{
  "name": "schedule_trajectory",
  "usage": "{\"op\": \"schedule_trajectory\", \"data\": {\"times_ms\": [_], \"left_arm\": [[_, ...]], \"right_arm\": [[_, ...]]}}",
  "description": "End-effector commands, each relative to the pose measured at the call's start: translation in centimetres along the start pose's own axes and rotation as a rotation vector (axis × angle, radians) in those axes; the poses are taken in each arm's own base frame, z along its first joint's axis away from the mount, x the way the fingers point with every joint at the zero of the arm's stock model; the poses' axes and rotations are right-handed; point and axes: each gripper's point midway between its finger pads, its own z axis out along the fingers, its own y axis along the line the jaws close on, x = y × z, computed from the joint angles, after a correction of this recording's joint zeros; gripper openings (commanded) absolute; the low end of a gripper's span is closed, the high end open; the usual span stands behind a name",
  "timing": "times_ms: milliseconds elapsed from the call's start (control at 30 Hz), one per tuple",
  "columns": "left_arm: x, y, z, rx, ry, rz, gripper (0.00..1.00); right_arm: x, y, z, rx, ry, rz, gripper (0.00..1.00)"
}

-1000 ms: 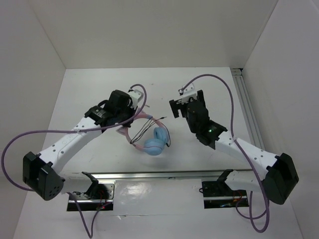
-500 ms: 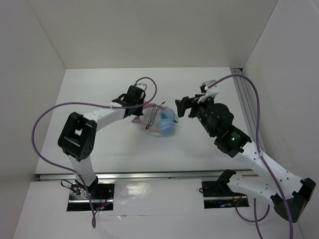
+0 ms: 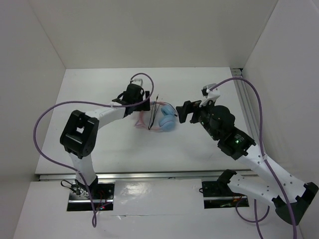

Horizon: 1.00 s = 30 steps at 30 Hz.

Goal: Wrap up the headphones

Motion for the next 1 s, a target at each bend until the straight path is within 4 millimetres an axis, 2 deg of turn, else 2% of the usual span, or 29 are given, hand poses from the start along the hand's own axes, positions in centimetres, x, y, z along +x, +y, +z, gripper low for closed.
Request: {"op": "schedule_trajectory", "data": {"times_ms": [0, 33, 100, 133, 167, 200, 233, 267, 300, 367, 400, 467, 500, 533, 600, 633, 700, 833, 900, 967], "left_arm": [[-6.5, -0.6, -3.8, 0.029, -0.181, -0.072, 1.0], [-8.1, -0.5, -5.6, 0.02, -0.222, -0.08, 1.0], [-9.2, 0.6, -8.2, -0.041, -0.232, -0.133, 1.0], [-9.6, 0.8, -9.6, -0.047, -0.245, -0.156, 1.0], [-11.3, 0.8, -12.8, -0.031, -0.3, -0.198, 1.0], [-10.8, 1.3, -14.4, -0.047, -0.283, -0.211, 1.0], [-10.7, 1.1, -16.0, -0.034, -0.291, -0.219, 1.0], [-11.4, 1.5, -19.3, -0.012, -0.342, -0.217, 1.0], [-11.1, 1.1, -20.8, 0.014, -0.349, -0.212, 1.0], [-9.0, 1.2, -23.6, 0.029, -0.324, -0.153, 1.0], [-9.1, 1.0, -27.0, 0.088, -0.376, -0.16, 1.0], [-7.3, 1.3, -29.9, 0.12, -0.377, -0.118, 1.0], [-6.2, 1.7, -30.6, 0.135, -0.378, -0.104, 1.0], [-5.9, 2.2, -33.4, 0.175, -0.439, -0.099, 1.0], [-3.7, 3.1, -34.6, 0.185, -0.425, -0.039, 1.0], [-3.1, 3.8, -36.2, 0.195, -0.451, -0.045, 1.0], [-0.6, 4.6, -37.1, 0.2, -0.399, -0.02, 1.0], [1.7, 4.5, -40.6, 0.319, -0.429, -0.019, 1.0], [2.4, 4.1, -42.2, 0.384, -0.456, -0.03, 1.0], [3.2, 3.6, -42.3, 0.428, -0.444, -0.017, 1.0]], "right_arm": [[-1.0, 0.4, -1.0, -0.009, 0.013, 0.039, 1.0], [-1.4, 0.3, -1.3, -0.001, 0.008, 0.055, 1.0], [-2.4, 0.0, -1.8, 0.018, 0.003, 0.066, 1.0], [-1.7, -0.2, -2.3, 0.034, 0.046, 0.058, 1.0], [-1.9, -0.8, -2.6, 0.07, 0.05, 0.075, 1.0], [-2.7, -1.0, -3.1, 0.084, 0.046, 0.075, 1.0], [-2.4, -1.5, -3.8, 0.103, 0.074, 0.074, 1.0], [-2.4, -1.8, -4.1, 0.118, 0.084, 0.068, 1.0], [-2.9, -1.8, -4.6, 0.119, 0.087, 0.067, 1.0], [-2.4, -2.0, -5.5, 0.12, 0.126, 0.063, 1.0], [-3.0, -2.0, -6.4, 0.106, 0.111, 0.079, 1.0], [-2.9, -2.1, -7.4, 0.097, 0.118, 0.079, 1.0], [-3.2, -2.0, -7.8, 0.082, 0.105, 0.086, 1.0], [-3.1, -2.4, -8.9, 0.082, 0.106, 0.085, 1.0], [-2.9, -2.7, -9.7, 0.084, 0.112, 0.083, 1.0], [-2.8, -3.1, -10.7, 0.087, 0.12, 0.08, 1.0], [-2.8, -3.5, -11.8, 0.089, 0.127, 0.077, 1.0], [-3.5, -4.2, -14.6, 0.077, 0.088, 0.103, 1.0], [-3.1, -4.4, -15.2, 0.08, 0.091, 0.129, 1.0], [-2.1, -4.7, -15.4, 0.083, 0.097, 0.137, 1.0]]}}
